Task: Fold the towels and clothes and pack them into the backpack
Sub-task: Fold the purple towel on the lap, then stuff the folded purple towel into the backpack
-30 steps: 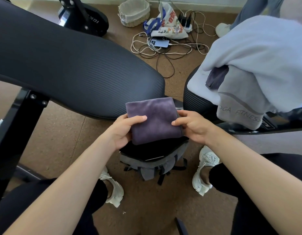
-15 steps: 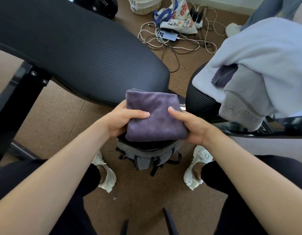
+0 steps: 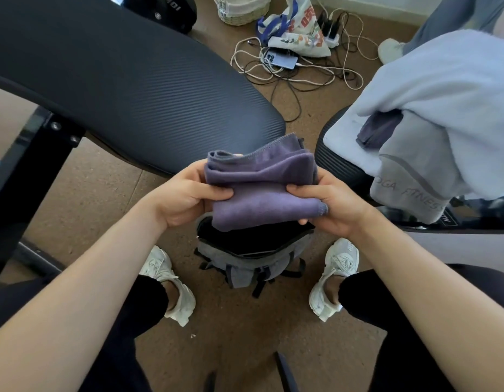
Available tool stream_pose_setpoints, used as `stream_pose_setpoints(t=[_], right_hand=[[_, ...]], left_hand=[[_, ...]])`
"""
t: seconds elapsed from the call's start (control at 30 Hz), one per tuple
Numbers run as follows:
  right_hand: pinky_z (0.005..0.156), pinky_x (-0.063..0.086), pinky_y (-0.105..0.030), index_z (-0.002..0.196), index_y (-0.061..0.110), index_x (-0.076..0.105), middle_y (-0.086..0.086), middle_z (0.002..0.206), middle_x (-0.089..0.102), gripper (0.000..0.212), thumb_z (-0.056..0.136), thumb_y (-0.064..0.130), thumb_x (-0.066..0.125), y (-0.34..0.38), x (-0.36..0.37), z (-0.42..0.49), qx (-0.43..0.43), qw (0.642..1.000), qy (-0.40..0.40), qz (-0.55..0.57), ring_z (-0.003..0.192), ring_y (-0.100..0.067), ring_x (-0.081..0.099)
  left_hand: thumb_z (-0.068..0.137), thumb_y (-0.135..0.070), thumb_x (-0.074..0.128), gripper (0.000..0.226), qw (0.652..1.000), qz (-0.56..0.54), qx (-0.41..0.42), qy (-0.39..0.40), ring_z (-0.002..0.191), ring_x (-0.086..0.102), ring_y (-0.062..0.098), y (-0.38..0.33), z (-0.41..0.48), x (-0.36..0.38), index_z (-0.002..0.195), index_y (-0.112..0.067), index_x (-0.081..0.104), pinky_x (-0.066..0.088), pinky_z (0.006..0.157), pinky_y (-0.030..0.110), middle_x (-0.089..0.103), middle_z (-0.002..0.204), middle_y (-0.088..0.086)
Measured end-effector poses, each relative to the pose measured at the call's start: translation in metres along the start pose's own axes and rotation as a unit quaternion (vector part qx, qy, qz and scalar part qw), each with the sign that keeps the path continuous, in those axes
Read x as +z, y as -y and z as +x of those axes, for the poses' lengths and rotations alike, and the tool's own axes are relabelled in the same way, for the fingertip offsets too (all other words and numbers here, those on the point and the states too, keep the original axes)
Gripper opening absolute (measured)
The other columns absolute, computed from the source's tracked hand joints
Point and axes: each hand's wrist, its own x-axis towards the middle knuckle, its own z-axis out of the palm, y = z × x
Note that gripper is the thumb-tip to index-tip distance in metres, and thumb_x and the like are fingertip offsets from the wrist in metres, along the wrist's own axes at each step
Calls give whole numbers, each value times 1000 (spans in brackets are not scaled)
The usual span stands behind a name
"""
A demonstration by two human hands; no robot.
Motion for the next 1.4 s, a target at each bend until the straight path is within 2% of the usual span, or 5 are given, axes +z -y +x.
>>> stream_pose_setpoints(t=[0.23, 0.37, 0.5, 0.83, 1.4], right_hand=[[45, 55, -25, 65, 18, 78, -5, 85, 76, 21, 75, 1, 71, 4, 1, -6, -13, 995, 89, -43, 62, -20, 71], [95, 45, -72, 64, 5, 69, -20, 133, 66, 35, 83, -21, 55, -1, -4, -2, -29, 982, 126, -138, 119, -53, 60], [109, 44, -51, 67, 6, 70, -22, 140, 61, 42, 75, -24, 42, -1, -2, -1, -32, 974, 144, -174, 134, -39, 54], [112, 43, -58, 87, 23, 69, -2, 127, 67, 9, 84, 26, 76, -10, -16, 10, -66, 948, -40, -308, 123, -22, 62], [68, 44, -10, 82, 23, 73, 5, 87, 71, 29, 69, 0, 60, -4, -23, -10, -79, 834, -86, -540, 78, 1, 60]], left_hand=[[68, -20, 57, 35, 993, -11, -35, 115, 142, 45, 43, -14, -2, -1, 93, -8, 78, 35, 115, 59, 48, 156, 18], [94, -45, 47, 50, 995, 34, -80, -46, 117, 67, 32, -7, 6, 9, 63, -11, 64, 44, 105, 47, 70, 130, 14], [71, -46, 77, 34, 977, 149, -111, -102, 70, 59, 8, 6, 11, 11, 81, -18, 62, 42, 68, 27, 63, 78, -4], [77, -16, 86, 31, 972, 189, -50, -130, 89, 69, 15, 20, 10, 5, 105, -9, 74, 55, 80, 31, 75, 95, 4], [58, -77, 69, 104, 671, 732, -40, -112, 137, 39, 22, 115, -41, -1, 147, -33, 40, 31, 106, 43, 49, 145, -9]])
